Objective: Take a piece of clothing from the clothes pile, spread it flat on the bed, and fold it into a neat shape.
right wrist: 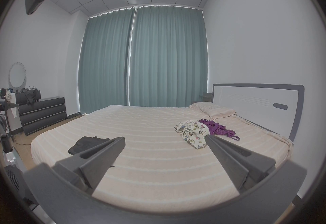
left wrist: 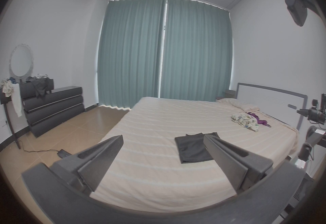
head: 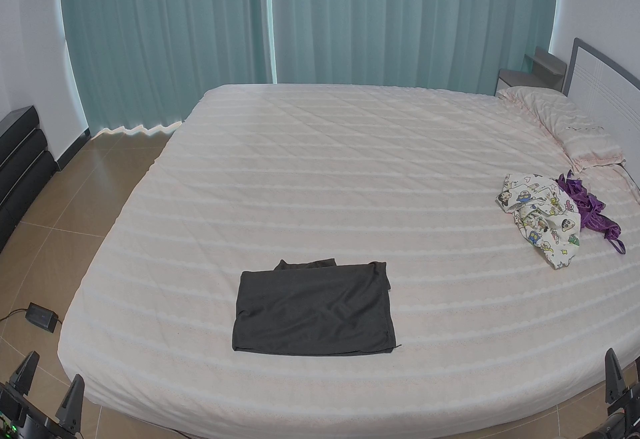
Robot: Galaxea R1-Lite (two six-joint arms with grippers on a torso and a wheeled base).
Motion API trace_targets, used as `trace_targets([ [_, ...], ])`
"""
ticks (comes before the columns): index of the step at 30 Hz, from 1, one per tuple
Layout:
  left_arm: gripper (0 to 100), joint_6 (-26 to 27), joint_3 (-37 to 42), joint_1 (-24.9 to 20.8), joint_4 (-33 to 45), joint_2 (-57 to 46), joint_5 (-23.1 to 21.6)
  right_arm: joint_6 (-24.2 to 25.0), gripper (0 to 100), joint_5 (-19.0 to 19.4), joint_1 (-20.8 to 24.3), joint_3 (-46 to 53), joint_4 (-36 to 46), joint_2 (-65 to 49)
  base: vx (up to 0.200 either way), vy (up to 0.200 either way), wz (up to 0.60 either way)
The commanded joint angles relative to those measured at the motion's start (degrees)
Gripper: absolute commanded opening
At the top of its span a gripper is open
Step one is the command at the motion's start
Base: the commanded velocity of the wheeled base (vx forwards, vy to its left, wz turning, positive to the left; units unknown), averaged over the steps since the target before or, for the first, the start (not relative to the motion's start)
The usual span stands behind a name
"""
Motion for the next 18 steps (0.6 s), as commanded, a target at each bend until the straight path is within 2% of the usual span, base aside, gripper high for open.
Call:
trace_targets([
  [1, 100, 0.42, 0.92, 6.5, 0.11, -3.93, 0.08, 2.03, 100, 0.07, -0.17, 0.4, 1.52, 0.33, 0.0, 0.0, 0.0],
  [2, 100, 1.47, 1.01, 5.62, 0.73, -4.55, -0.8, 3.52, 100, 1.3, 0.09, 0.22, 2.75, -0.37, 0.0, 0.0, 0.0],
  [5, 100, 2.53, 1.01, 5.62, 0.81, -4.46, -0.97, 3.35, 100, 2.79, 0.01, 0.48, 2.93, -0.37, 0.0, 0.0, 0.0],
  [18, 100, 1.91, 0.92, 5.62, 0.81, -4.46, -1.15, 2.29, 100, 3.32, 0.09, 0.75, 2.84, -0.46, 0.0, 0.0, 0.0],
])
